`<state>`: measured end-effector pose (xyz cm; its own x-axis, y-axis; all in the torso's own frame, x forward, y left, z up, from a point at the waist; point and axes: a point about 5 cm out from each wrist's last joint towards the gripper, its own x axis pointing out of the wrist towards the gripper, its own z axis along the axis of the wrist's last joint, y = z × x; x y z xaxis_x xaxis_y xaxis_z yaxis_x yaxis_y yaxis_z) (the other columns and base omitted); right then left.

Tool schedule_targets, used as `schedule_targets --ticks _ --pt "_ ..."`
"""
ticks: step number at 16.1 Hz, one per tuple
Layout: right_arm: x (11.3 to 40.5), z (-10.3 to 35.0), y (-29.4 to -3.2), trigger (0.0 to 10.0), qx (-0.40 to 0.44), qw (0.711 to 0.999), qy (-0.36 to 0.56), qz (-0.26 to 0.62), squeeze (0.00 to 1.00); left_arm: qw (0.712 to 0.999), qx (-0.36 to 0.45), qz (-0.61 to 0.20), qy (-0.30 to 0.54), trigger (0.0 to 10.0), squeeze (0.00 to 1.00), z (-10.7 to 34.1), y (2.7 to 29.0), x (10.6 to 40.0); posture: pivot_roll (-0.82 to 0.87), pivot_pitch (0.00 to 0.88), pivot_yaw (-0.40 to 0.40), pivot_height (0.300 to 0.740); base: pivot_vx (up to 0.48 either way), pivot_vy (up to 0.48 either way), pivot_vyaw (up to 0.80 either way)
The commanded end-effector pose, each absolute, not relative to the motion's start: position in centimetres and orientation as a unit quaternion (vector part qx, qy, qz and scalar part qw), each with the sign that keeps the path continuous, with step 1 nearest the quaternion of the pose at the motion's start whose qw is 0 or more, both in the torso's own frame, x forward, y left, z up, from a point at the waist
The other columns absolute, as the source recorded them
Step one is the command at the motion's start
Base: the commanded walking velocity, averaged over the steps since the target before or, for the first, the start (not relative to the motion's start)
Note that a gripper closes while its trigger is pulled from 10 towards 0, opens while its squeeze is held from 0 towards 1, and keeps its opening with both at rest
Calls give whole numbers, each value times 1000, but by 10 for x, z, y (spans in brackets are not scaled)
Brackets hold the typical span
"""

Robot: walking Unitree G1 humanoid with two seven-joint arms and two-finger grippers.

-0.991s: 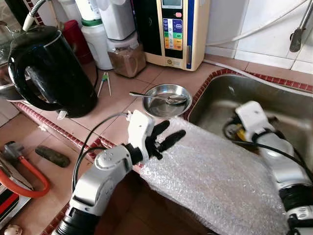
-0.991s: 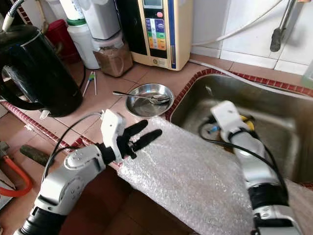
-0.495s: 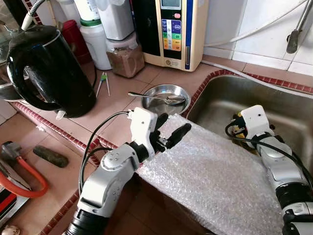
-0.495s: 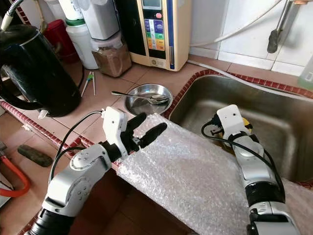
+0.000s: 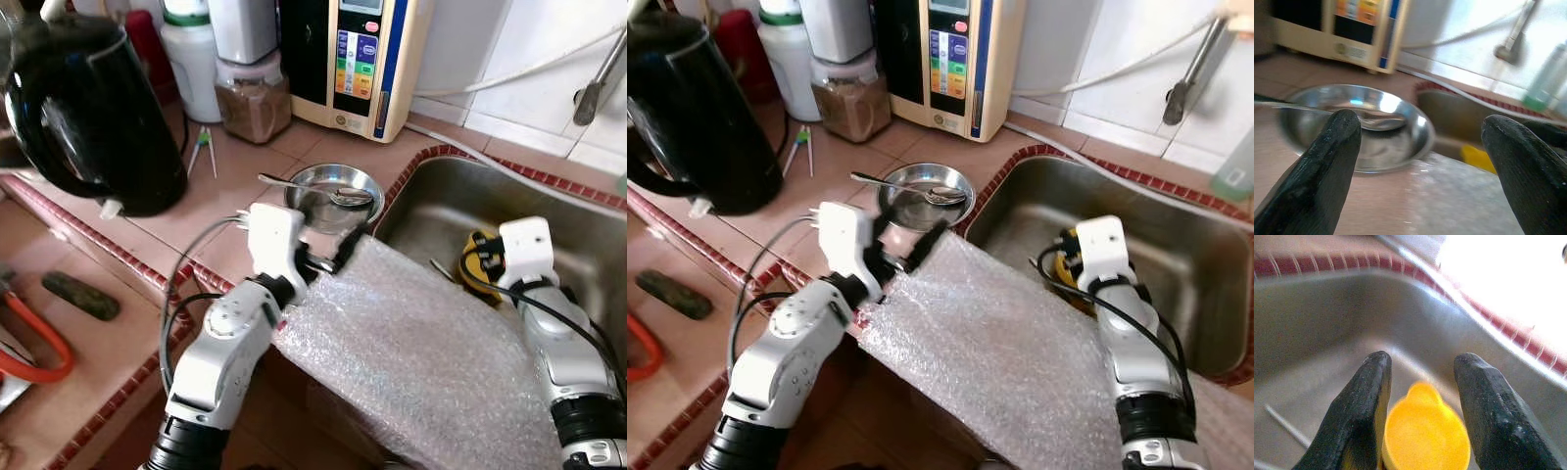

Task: Kitchen organization

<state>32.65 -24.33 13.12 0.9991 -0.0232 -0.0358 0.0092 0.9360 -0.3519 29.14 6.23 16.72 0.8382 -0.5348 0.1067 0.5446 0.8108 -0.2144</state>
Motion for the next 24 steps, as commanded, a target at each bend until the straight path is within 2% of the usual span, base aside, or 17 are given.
schedule_targets --ticks 1,3,4,5,6,7,8,11,13,16,19,24 --pt "331 139 -236 10000 -184 983 8 4 1000 955 -117 -270 -30 10000 1000 172 63 296 -93 113 -31 740 0 0 0" --pt "338 141 -221 10000 -174 985 0 16 1000 961 -96 -255 -41 10000 1000 177 66 301 -69 106 -20 740 0 0 0" --pt "340 145 -215 10000 -158 987 -11 16 1000 962 -94 -251 -42 10000 867 179 68 303 -63 103 -11 740 0 0 0" --pt "341 148 -212 10000 -149 989 -17 11 949 965 -89 -244 -44 10000 0 180 70 305 -54 97 0 740 0 0 0" --pt "339 149 -208 10000 -131 991 -25 3 612 969 -83 -226 -50 10000 0 183 75 309 -49 92 4 740 0 0 0" --pt "336 149 -201 10000 -118 993 -29 4 478 974 -75 -209 -54 10000 0 185 82 315 -52 88 8 740 0 0 0" --pt "333 147 -193 10000 -117 993 -30 16 443 978 -72 -191 -48 10000 0 184 87 321 -58 89 13 740 0 0 0" --pt "326 152 -172 10000 -124 989 -56 53 443 981 -91 -163 -45 10000 0 191 96 344 -68 91 32 740 0 0 0" --pt "320 154 -167 10000 -109 991 -65 51 353 983 -92 -155 -45 10000 0 196 98 354 -73 83 52 740 0 0 0" --pt "309 149 -162 10000 -92 992 -61 54 357 987 -79 -133 -38 10000 0 193 108 363 -77 80 70 740 0 0 0" --pt "299 142 -156 10000 -95 992 -55 60 365 993 -95 -71 4 10000 0 170 137 373 -89 76 71 740 0 0 0" --pt "286 151 -136 10000 -106 987 -77 97 369 983 -158 -82 49 10000 0 156 132 383 -175 59 89 740 0 0 0"
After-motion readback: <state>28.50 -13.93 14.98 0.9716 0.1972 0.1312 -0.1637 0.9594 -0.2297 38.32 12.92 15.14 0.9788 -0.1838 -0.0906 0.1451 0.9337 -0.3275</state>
